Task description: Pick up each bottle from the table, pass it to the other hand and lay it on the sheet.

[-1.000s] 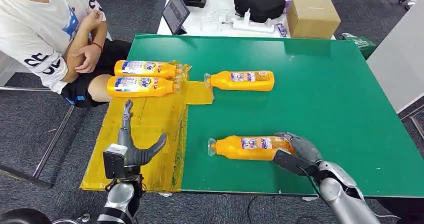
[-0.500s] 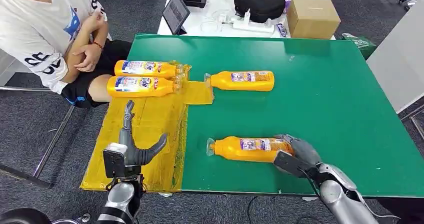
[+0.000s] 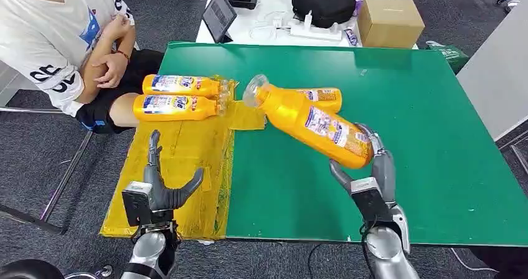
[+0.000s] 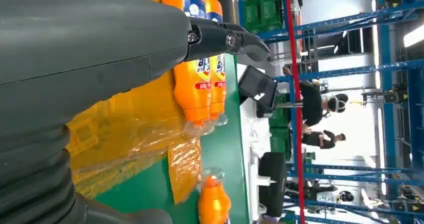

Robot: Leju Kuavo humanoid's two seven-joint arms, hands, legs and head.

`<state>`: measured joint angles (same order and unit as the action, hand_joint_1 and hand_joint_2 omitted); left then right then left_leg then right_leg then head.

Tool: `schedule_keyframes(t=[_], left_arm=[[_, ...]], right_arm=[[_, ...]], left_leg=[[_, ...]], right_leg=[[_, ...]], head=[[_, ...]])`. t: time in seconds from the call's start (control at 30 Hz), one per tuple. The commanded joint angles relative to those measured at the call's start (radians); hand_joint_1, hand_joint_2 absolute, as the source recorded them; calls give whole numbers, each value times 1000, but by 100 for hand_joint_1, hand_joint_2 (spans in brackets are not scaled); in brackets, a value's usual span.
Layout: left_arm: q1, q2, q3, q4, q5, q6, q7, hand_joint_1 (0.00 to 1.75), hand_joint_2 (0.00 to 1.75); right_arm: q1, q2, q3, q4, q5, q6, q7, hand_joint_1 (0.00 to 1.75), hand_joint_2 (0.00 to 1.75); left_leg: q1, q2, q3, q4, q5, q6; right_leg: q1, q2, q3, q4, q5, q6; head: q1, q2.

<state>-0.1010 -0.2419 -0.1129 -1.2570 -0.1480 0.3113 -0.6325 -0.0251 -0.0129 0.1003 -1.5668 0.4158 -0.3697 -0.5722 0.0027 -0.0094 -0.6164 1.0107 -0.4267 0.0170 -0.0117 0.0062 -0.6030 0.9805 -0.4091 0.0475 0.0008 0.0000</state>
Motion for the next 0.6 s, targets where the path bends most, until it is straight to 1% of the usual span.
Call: schedule_keyframes(t=[0.03, 0.1, 0.13, 0.17, 0.23, 0.27, 0.33, 0.37, 0.43, 0.47, 0.53, 0.57, 0.6], left_arm=[[-11, -14, 32, -2, 77, 12, 11, 0, 175], [-6, 4, 5, -10, 183, -116, 83, 0, 175], [-4, 6, -3, -10, 199, -137, 93, 0, 175], [-3, 5, -8, -9, 197, -137, 93, 0, 175], [-3, 5, -8, -9, 197, -137, 93, 0, 175], [-3, 11, -20, -6, 240, -186, 115, 0, 175], [-1, 38, -66, 2, 370, -363, 184, 0, 175], [1, 55, -101, 15, 471, -490, 237, 0, 175], [6, 79, -153, 33, 586, -636, 278, 0, 175], [9, 101, -188, 42, 630, -705, 289, 0, 175], [6, 118, -226, 53, 665, -764, 288, 0, 175], [5, 120, -232, 54, 665, -763, 288, 0, 175], [5, 120, -232, 54, 665, -763, 288, 0, 175]], right_arm=[[41, 136, -128, -124, -97, -88, -43, 175, 175], [54, 132, -119, -114, -110, -65, -59, 175, 175], [56, 133, -113, -102, -108, -58, -64, 175, 175], [56, 134, -110, -93, -107, -59, -71, 175, 175], [56, 134, -110, -93, -107, -59, -71, 175, 175], [55, 130, -103, -84, -102, -53, -76, 175, 175], [55, 121, -68, -40, -79, -16, -88, 175, 175], [48, 125, -40, 8, -70, 1, -104, 175, 175], [33, 136, 5, 88, -55, 21, -126, 175, 175], [24, 138, 47, 125, -72, 45, -126, 175, 175], [11, 135, 111, 186, -68, 40, -126, 175, 175], [10, 141, 132, 201, -69, 32, -126, 175, 175], [10, 141, 132, 201, -69, 32, -126, 175, 175]], left_leg=[[0, 0, 3, 0, -1, -1], [0, 0, 3, 0, -1, -1], [-1, 0, 2, 0, -1, -1], [0, 0, 4, 0, -2, -1], [-1, 0, 2, 0, -1, -1], [0, 1, 4, 0, -2, -1], [-1, 1, 3, -1, -1, -1], [0, 2, 5, 0, -2, -1], [0, 1, 5, -2, -1, -1], [1, 3, 8, -2, -2, -1], [0, 5, 6, -2, -1, -1], [1, 7, 8, -3, -2, -1], [0, 6, 7, -3, -2, -1]], right_leg=[[0, -1, 3, 0, -1, -1], [0, -1, 3, 0, -1, -1], [-1, -1, 2, 0, -1, -1], [0, -1, 4, -1, -1, -2], [0, 0, 2, -1, -1, -1], [0, 0, 4, -1, -1, -2], [0, 0, 2, -1, -1, -1], [0, 0, 5, -1, -1, -2], [0, 0, 5, -2, 0, -1], [1, 2, 7, -3, 0, -2], [0, 4, 5, -3, 1, -1], [1, 5, 7, -3, 0, -2], [0, 5, 5, -3, 1, -2]], head=[[0, 0], [0, 0], [0, 0], [0, 0], [0, 0], [0, 0], [-1, 0], [0, 0], [0, 0], [0, 0], [0, 0], [0, 0], [0, 0]])
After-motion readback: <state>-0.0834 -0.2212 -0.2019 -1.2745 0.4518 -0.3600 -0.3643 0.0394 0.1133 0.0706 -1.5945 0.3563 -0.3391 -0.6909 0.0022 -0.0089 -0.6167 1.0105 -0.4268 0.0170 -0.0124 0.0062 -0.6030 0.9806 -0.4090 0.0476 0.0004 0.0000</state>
